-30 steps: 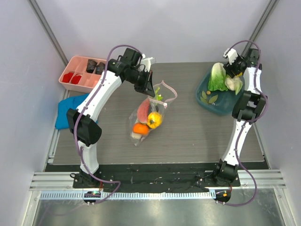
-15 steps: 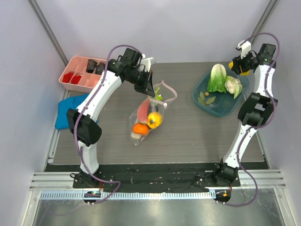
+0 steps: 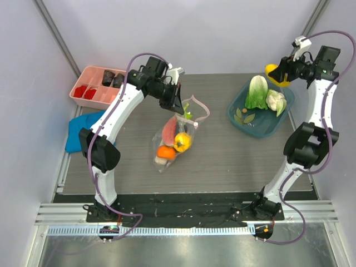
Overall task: Place the food in the zip-top bag and seal the zipper
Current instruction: Place the fake fruit in the zipper food storage bag.
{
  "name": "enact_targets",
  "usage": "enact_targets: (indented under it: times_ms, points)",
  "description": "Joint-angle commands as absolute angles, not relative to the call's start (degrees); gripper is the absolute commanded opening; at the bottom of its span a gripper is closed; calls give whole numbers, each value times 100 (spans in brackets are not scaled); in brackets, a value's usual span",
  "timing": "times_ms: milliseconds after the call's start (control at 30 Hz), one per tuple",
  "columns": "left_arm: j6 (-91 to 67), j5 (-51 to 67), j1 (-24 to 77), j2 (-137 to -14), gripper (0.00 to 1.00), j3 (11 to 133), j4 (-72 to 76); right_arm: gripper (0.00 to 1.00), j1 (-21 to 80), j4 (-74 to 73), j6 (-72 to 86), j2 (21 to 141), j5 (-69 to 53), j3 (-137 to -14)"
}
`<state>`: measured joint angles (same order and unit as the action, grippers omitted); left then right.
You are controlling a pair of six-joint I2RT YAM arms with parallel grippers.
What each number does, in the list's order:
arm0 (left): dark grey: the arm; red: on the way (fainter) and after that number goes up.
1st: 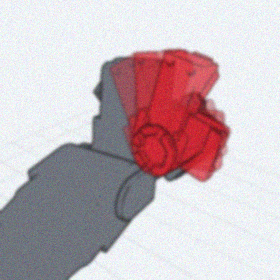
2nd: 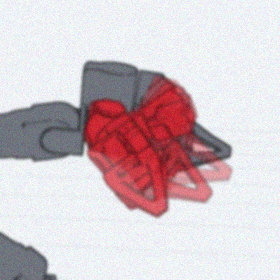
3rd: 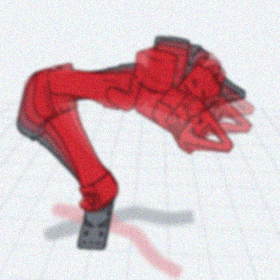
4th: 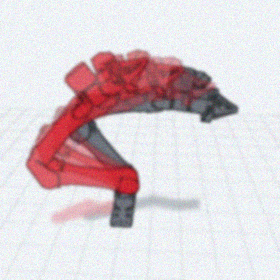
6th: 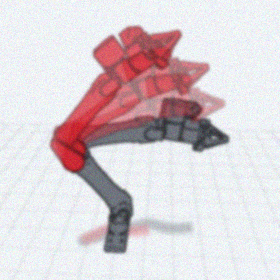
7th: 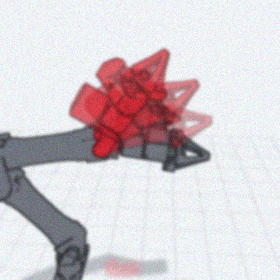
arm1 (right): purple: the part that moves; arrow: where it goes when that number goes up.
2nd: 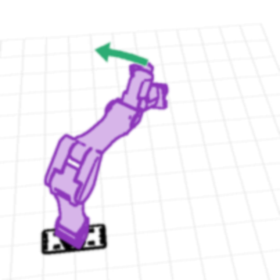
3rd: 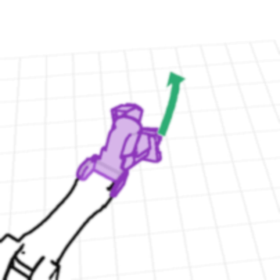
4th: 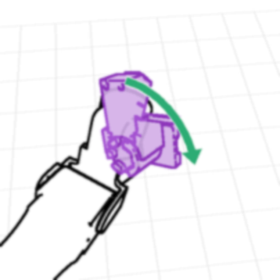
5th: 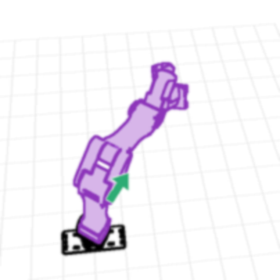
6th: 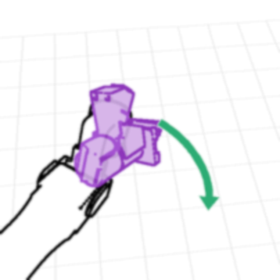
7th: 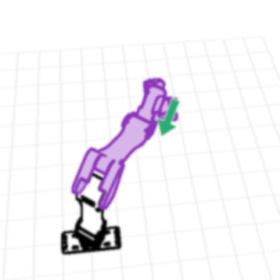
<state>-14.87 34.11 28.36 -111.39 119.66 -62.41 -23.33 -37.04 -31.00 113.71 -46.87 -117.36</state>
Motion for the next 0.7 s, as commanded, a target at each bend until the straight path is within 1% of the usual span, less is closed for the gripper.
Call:
enact_targets:
  times_ms: [0,33,67,100,167,200,267,300,400,433,500,533,567,633,667]
  points:
    - [-1626,3753,2804,-10881,0,11971,-5994,16,-2058,-2318,-796,9900,-5756,-10725]
    - [-1626,3788,2804,-10855,0,11953,-5942,16,-2013,-1859,-278,9679,-5809,-10418]
    - [-1687,3805,2804,-10828,0,11892,-5907,16,-1978,-1341,1033,9477,-5862,-9771]
    - [-1705,3832,2804,-10793,0,11839,-5854,16,-1856,-274,1620,9118,-5836,-9434]
    - [-1766,3876,2804,-10697,0,11725,-5687,16,-1688,646,2807,8843,-5766,-8610]
    - [-1793,3885,2804,-10670,0,11699,-5652,15,-1583,1207,3691,8703,-5487,-8387]
    - [-1854,3911,2804,-10635,0,11698,-5590,13,-1232,1502,4269,8430,-5178,-7904]
    - [-1863,3911,2812,-10617,0,11707,-5572,12,-1117,1686,4837,8350,-4759,-7762]
    - [-1968,3937,2804,-10547,0,11655,-5476,11,-590,2169,5675,8060,-4080,-7147]
    - [-1995,3937,2804,-10529,0,11637,-5458,11,-441,2240,5956,7973,-3530,-7015]
    - [-2056,3972,2804,-10485,0,11540,-5370,13,95,2320,5985,7805,-3017,-6768]
    - [-2091,3964,2804,-10477,0,11514,-5361,13,323,2355,5985,7796,-2545,-6707]
    - [-2118,3973,2804,-10468,0,11496,-5361,15,673,2347,6003,7822,-2383,-6671]
    - [-2206,3990,2777,-10433,0,11461,-5318,16,965,2303,6090,7822,-2041,-6627]
    - [-2258,3990,2760,-10398,0,11365,-5265,17,1097,2268,6169,7814,-1621,-6583]
